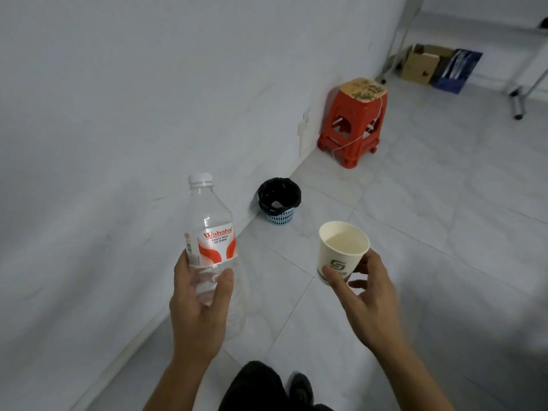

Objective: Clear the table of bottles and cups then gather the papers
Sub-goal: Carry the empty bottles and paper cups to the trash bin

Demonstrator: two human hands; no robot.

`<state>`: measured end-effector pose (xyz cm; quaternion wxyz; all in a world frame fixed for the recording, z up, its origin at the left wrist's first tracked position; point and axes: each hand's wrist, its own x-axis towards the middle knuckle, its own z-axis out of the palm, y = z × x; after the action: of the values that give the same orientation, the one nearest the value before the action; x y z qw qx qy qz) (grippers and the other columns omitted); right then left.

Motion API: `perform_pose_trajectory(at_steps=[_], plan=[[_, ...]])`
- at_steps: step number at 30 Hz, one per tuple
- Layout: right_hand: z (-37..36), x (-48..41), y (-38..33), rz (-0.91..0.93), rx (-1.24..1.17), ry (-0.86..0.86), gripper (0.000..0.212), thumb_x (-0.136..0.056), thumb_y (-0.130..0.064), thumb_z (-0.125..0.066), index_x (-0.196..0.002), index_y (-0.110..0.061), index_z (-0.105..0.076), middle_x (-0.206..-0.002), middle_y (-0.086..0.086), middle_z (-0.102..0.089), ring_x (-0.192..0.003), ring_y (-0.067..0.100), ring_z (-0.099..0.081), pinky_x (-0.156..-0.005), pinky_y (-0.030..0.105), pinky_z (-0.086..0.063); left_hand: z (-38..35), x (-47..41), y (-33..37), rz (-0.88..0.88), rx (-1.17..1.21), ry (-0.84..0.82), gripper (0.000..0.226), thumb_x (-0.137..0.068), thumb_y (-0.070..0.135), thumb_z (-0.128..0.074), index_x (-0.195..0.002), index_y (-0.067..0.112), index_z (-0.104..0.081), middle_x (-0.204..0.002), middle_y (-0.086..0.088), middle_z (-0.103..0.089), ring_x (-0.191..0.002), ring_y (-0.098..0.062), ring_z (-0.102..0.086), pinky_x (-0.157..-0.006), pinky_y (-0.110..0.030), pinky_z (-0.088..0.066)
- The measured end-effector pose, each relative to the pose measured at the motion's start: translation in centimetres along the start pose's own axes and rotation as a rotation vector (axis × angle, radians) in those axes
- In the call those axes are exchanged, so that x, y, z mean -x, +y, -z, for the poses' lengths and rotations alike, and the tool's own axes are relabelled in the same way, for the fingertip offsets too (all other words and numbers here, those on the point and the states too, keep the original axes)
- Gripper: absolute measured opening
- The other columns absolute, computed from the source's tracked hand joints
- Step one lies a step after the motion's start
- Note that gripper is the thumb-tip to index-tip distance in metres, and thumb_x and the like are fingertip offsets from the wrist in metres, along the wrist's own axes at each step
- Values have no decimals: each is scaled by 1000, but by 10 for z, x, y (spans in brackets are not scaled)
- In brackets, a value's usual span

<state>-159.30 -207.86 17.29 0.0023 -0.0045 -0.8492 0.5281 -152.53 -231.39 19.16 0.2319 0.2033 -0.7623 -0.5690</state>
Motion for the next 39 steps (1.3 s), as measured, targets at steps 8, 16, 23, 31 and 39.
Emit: perform_pose_trajectory(at_steps=[8,16,23,31,39], plan=[[-82,-223,0,-42,30,19,65,-77,-63,-69,-130,-37,-44,-115,-21,-58,-100,-6,-57,-73,22,-52,-90,-228,-48,103,76,-3,59,-86,53,-66,-137,34,-45,-121,23,-61,-110,-1,-62,-78,-16,-57],[-131,-421,-25,-157,39,63,62,-80,-55,-74,-132,-34,-46,-116,-17,-60,-100,-4,-58,-73,22,-50,-189,-447,-53,180,67,-163,60,-80,50,-74,-131,34,-48,-122,18,-62,-108,3,-61,-78,-11,-52],[-142,-548,9,-295,24,6,59,-81,-53,-70,-131,-36,-45,-116,-21,-60,-102,-11,-55,-71,19,-49,-280,-557,-77,263,-68,-203,45,-80,37,-78,-117,35,-51,-111,21,-63,-104,0,-62,-77,-10,-47],[-202,-687,121,-421,167,-270,67,-80,-56,-71,-135,-27,-46,-121,-13,-56,-100,3,-62,-81,33,-57,-367,-625,-198,447,-229,-195,48,-79,16,-80,-116,18,-48,-108,16,-58,-93,3,-62,-71,-10,-49],[-361,-732,319,-594,253,-334,75,-75,-45,-81,-134,-20,-42,-129,-2,-51,-102,17,-63,-85,41,-57,-435,-660,-432,636,-343,-240,68,-58,44,-83,-113,24,-49,-117,4,-58,-110,-16,-61,-93,-45,-56]])
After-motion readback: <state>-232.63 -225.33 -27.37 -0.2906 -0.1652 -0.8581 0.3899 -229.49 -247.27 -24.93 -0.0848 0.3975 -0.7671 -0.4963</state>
